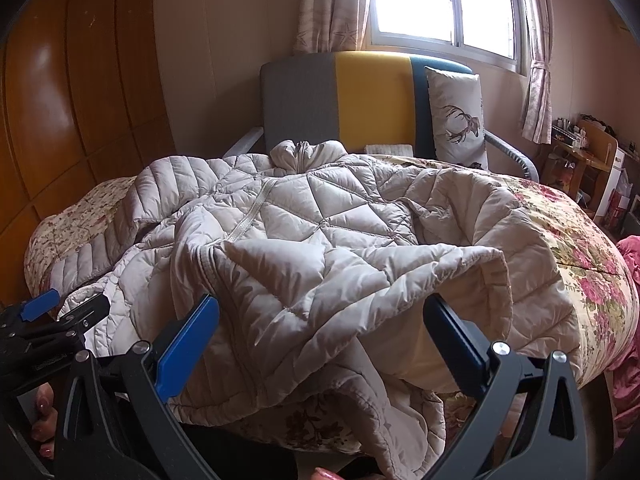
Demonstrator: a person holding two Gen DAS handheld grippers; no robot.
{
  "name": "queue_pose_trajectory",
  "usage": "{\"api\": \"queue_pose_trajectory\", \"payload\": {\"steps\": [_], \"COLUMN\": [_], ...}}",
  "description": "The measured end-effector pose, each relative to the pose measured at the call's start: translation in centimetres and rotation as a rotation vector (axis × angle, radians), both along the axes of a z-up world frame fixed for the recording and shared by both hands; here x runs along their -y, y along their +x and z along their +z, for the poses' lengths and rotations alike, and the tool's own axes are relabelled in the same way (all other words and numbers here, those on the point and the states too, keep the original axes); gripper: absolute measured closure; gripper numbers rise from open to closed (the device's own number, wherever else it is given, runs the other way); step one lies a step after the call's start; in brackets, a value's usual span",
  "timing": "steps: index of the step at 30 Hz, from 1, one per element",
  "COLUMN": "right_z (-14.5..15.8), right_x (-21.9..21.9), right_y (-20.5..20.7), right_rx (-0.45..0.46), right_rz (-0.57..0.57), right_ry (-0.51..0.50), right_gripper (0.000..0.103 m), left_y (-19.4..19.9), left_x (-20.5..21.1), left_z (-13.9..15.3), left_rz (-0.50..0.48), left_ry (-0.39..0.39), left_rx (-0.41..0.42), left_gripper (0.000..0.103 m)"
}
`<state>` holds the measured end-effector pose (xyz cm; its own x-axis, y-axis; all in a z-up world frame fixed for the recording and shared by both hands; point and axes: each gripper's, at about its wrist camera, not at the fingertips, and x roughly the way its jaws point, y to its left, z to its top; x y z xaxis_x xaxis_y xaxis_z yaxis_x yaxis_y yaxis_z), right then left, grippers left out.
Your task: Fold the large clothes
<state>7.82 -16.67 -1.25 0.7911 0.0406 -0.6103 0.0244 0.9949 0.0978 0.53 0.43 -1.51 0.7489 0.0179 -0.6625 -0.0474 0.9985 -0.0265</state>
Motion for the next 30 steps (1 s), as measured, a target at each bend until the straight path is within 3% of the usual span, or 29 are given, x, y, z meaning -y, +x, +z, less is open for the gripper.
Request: {"api": "queue_pose_trajectory", "payload": {"steps": [14,20,27,30], "right_z": [-0.1,0.7,2.2,2.4], "right_x": [0.0,0.5,2.6,4.1], "right_y": [0.0,-0.6,-0.9,-0.6], "right_rx": [0.006,0.064,0.155,0.165], "right_rz": [0.011,0.017,-0.043,-0.111], "right_ry": [0.008,0.033,0.027,-0.016], "right_gripper": [0.002,0.002,0.002,0.002], "left_y": [0.1,0.4,0.7,1.0], "left_x": [-0.1,-0.3,-0.9,-1.5], "left_z": [-0.2,-0.5,-0.9,-1.2], "left_rz": [0.003,0.01,-0.009,-0.058], "left_ry": [0.001,-0.001,-0.028,-0.084], "left_rx": [-0.011,-0.02,-0.008,0.012], "left_gripper": [0.003,0.003,0.003,0.003]}}
